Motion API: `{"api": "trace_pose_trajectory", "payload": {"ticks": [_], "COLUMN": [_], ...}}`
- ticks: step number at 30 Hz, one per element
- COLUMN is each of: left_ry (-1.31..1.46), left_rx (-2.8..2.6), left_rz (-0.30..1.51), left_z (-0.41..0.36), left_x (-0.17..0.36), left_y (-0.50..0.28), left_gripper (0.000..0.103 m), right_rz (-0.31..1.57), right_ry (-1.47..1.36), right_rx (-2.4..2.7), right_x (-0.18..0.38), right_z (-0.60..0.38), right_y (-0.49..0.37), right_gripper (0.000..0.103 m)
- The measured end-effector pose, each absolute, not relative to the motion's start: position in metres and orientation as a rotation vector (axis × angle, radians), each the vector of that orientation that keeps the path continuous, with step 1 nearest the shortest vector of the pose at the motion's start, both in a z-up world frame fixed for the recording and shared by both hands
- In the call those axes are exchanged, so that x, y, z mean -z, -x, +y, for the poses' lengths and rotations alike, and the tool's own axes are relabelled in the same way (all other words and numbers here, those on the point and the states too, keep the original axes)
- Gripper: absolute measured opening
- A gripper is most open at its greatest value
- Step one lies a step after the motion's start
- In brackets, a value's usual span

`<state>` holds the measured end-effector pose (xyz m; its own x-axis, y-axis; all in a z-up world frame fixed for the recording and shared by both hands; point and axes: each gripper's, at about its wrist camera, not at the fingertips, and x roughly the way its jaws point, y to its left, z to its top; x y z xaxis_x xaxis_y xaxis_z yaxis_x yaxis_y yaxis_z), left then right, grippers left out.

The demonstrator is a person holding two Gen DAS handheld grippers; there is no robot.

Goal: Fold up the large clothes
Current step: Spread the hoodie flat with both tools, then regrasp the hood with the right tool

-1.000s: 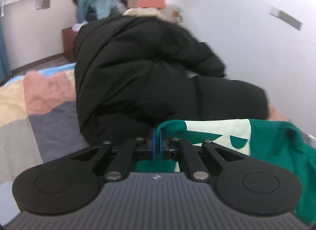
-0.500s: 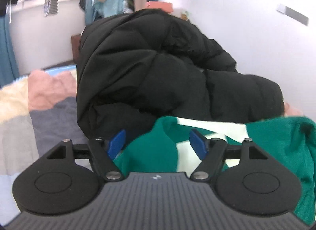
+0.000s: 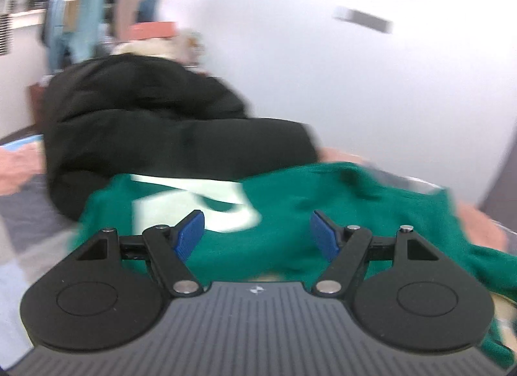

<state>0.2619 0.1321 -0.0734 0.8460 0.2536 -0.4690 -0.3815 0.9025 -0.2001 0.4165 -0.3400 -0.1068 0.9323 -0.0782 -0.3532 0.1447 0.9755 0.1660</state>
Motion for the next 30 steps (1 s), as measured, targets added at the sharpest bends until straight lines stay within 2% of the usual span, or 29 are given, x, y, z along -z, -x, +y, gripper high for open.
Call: {"api": "trace_pose_trajectory", "payload": {"ticks": [10,18,20,21,22,30], "left_ry": [0.252,0.31,0.315,0.317,0.316,0.374], "left_rx": [-0.107,-0.084,-0.08,-0.08,-0.084,-0.09], "left_rz": [0.435,0.475,0.493,0.497,0.501,0.528], "left_z": [0.048,0.074,0.08,0.081,0.084,0.1], "left_x": [0.091,0.122,0.129,0.133,0.135,0.156], "left_y": [-0.262,-0.276,-0.28,-0.282,-0.284,-0.303], "left_gripper": [0.077,0.08,0.08,0.08,0.08,0.081], "right_rz": [0.342,0.476,0.494,0.507,0.519,0.652], "right_ry": [-0.053,0.004,0.025,0.021,0.012,0.044], "right_rx": [-0.166,-0.354,-0.38,-0.386,-0.387,-0.374], "right_x": [0.089,0.125,0.132,0.136,0.14,0.196], "right_z": [-0.234,-0.137,-0.121,-0.115,-0.11,-0.07], "right_y": [-0.379,-0.39,-0.401,-0.407,-0.411,-0.46], "right_gripper": [0.071,0.07,0.078,0.09,0.093,0.093]}}
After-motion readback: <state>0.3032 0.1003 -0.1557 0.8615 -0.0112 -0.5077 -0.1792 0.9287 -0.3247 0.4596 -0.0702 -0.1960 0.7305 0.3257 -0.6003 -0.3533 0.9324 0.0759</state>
